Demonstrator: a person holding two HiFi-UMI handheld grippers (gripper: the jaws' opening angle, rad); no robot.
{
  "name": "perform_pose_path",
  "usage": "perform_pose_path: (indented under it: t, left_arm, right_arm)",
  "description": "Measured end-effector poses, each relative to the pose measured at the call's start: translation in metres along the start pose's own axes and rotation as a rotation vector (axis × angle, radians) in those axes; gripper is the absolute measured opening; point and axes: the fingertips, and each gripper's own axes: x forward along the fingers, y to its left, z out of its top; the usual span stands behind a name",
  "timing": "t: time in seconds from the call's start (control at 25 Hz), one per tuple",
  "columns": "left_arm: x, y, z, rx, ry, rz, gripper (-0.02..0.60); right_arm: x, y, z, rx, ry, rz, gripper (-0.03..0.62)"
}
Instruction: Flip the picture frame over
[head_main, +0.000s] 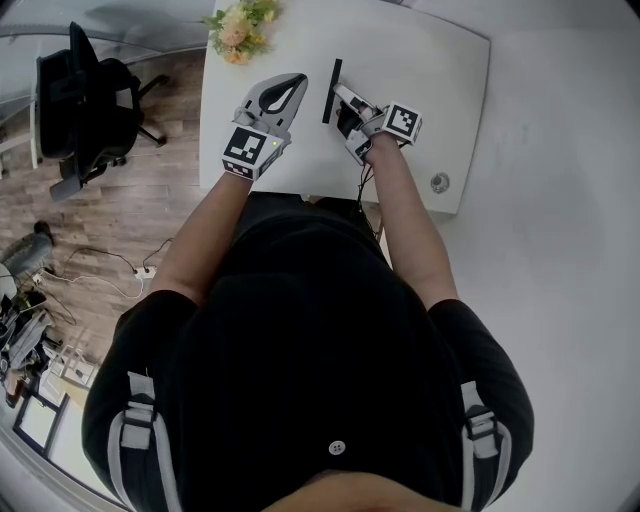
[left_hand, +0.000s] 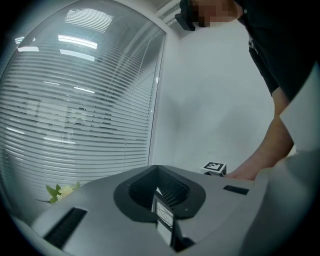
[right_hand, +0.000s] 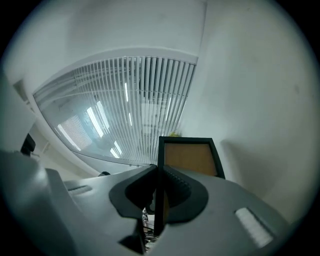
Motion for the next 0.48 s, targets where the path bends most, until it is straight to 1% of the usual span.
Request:
perform_pose_path:
  t: [0.12,0.24,0.48]
  left_arm:
    - [0.003,0.001,-0.004,-0.005,0.004,0.002,0.005]
    - [0.006,0.004,-0.006,-0.011,0.007,0.008,0.005]
    - [0.01,0.008,-0.011,-0.023,0.007,0.023,0.005]
  right_arm:
    - [0.003,-0.004,0.006,0.0,-0.013,0.01,0.051]
    - [0.009,-0.009,0.012,0.025,-0.013,0.015,0.051]
    - [0.017,-0.012,0.015,0.073,0.005,0.103,0.051]
